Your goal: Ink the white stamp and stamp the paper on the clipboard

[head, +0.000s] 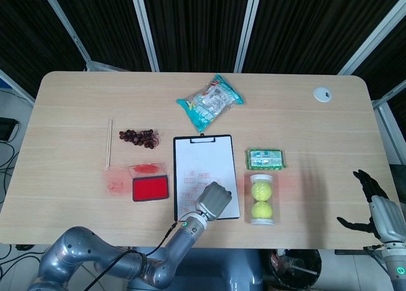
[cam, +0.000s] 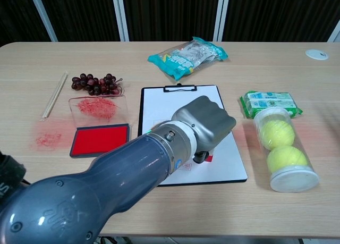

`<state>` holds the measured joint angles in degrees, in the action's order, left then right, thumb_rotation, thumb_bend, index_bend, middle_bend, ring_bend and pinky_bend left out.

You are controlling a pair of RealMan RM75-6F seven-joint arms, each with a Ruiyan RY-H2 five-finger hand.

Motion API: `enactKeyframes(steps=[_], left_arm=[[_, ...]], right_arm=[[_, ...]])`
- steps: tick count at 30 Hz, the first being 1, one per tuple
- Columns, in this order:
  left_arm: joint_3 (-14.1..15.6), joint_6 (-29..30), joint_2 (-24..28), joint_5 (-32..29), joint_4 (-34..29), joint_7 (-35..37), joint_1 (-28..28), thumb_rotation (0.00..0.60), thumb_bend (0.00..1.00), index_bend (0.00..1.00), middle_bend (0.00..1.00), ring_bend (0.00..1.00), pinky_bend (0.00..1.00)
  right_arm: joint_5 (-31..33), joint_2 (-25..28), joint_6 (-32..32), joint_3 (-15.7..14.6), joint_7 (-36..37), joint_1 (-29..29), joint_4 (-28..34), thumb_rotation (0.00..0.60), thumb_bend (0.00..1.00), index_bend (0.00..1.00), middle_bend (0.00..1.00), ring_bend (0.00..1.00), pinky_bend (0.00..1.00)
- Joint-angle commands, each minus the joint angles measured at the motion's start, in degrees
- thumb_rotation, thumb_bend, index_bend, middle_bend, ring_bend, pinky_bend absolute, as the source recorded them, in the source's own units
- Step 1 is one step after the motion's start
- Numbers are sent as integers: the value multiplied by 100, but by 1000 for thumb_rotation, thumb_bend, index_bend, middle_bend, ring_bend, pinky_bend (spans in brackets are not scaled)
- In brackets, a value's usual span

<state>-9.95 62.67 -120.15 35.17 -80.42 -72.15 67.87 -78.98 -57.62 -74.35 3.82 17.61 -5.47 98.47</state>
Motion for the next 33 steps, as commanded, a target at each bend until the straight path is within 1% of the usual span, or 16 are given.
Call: enactKeyframes(steps=[1,19,33], left_arm=[[1,-6,-12,-3,15,3,-1,600,422,727,774,955,1000],[42,-42,-50,-73,85,-32,-28,600,423,731,780,955,1000],[27,16,-1,79,45,-24,-30,600,422,723,773,955,1000]], right_arm=[[0,0,-1,0,1,1,-2,600,152,0,0,0,135],[6,1,2,6,14,0,-4,600,153,0,0,0,135],[-8,7,-24,9,44,11,-13,600,153,0,0,0,135]])
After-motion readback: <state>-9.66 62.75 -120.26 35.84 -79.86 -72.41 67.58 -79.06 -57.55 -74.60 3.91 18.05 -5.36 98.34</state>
